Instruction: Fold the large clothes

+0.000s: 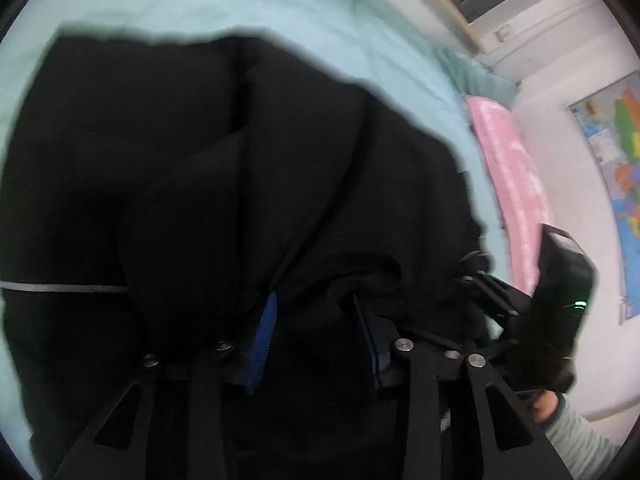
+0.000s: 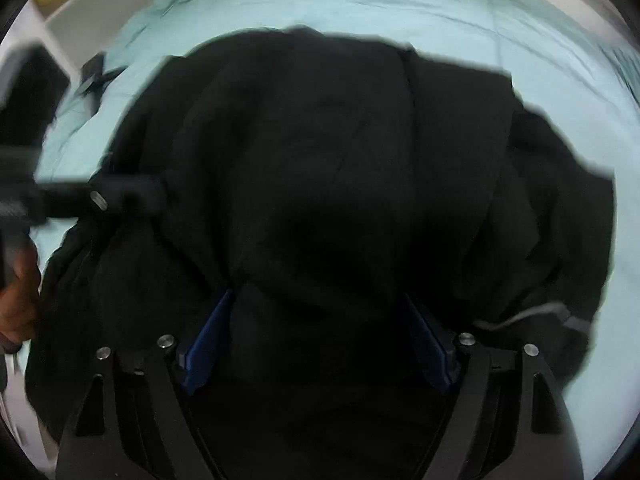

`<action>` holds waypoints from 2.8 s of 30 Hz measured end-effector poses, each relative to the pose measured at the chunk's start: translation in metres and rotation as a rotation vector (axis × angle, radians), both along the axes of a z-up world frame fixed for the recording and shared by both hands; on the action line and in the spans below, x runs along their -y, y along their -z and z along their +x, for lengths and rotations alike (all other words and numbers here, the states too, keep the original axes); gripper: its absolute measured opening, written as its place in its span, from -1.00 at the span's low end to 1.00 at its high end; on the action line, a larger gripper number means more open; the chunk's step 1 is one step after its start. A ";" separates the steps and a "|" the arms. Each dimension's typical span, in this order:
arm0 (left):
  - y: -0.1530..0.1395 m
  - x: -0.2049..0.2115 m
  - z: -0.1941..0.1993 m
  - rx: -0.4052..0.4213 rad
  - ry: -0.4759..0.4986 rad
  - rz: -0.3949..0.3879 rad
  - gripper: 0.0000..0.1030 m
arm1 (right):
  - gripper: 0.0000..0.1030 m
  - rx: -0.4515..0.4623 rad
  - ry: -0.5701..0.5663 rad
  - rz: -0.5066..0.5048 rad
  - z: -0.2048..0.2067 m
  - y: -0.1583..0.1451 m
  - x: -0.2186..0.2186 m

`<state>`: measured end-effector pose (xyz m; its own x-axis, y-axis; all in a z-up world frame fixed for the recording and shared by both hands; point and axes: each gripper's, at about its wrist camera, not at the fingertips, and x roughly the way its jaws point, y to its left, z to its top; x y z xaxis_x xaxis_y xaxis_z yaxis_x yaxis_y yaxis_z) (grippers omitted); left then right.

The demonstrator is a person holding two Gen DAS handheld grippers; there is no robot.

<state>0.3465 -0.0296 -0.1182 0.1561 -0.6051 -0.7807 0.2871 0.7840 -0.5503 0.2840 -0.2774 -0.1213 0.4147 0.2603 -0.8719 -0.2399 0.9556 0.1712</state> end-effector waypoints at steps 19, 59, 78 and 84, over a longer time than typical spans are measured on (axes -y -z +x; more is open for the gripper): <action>0.019 -0.026 -0.048 -0.060 -0.034 0.048 -0.33 | 0.52 -0.042 0.019 0.024 -0.047 0.008 -0.005; 0.005 -0.211 -0.273 -0.301 -0.231 -0.023 0.06 | 0.51 -0.292 0.255 -0.017 -0.285 -0.036 0.167; -0.011 -0.137 -0.272 -0.311 -0.074 -0.081 -0.04 | -0.23 -0.356 0.329 0.302 -0.348 -0.007 0.171; 0.010 -0.136 -0.303 -0.351 -0.060 0.056 -0.11 | -0.01 -0.481 0.294 0.345 -0.369 0.017 0.164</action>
